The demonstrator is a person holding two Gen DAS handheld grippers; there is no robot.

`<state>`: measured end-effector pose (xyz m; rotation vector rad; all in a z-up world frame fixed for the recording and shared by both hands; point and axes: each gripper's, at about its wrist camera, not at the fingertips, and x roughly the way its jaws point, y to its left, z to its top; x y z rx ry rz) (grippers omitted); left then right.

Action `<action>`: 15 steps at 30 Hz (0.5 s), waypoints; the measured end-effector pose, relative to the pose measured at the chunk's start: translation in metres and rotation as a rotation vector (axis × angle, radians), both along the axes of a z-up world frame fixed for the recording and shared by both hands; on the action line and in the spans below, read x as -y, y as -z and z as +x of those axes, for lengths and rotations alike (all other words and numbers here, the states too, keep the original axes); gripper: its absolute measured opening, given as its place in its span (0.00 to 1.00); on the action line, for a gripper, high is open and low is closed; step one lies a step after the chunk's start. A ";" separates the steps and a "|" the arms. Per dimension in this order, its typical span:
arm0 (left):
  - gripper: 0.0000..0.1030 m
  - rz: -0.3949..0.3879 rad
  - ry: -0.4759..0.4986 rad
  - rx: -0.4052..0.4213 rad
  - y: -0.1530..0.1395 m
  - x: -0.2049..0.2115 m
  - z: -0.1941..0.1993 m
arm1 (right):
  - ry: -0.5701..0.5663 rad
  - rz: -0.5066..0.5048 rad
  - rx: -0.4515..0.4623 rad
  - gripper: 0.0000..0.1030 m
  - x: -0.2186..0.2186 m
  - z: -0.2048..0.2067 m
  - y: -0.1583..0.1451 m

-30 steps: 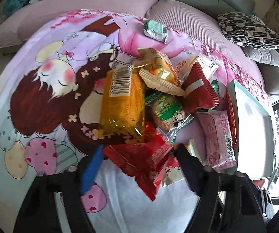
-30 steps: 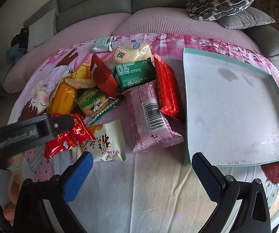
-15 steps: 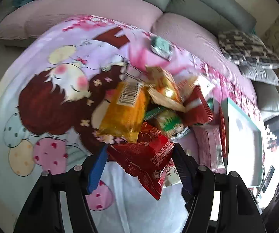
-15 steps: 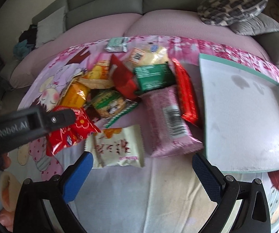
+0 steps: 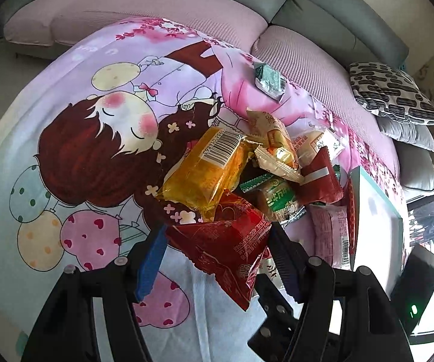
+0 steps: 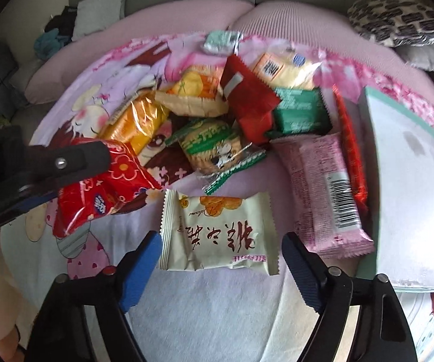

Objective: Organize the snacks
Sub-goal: 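Grasp the red snack packet with the left tool while the right tool grasps the cream pastry packet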

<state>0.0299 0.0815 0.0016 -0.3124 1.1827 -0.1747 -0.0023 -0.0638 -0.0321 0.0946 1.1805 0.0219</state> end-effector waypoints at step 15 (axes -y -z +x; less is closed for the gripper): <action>0.67 -0.003 0.001 -0.005 0.002 -0.001 0.000 | 0.033 -0.049 -0.050 0.68 -0.017 0.024 0.020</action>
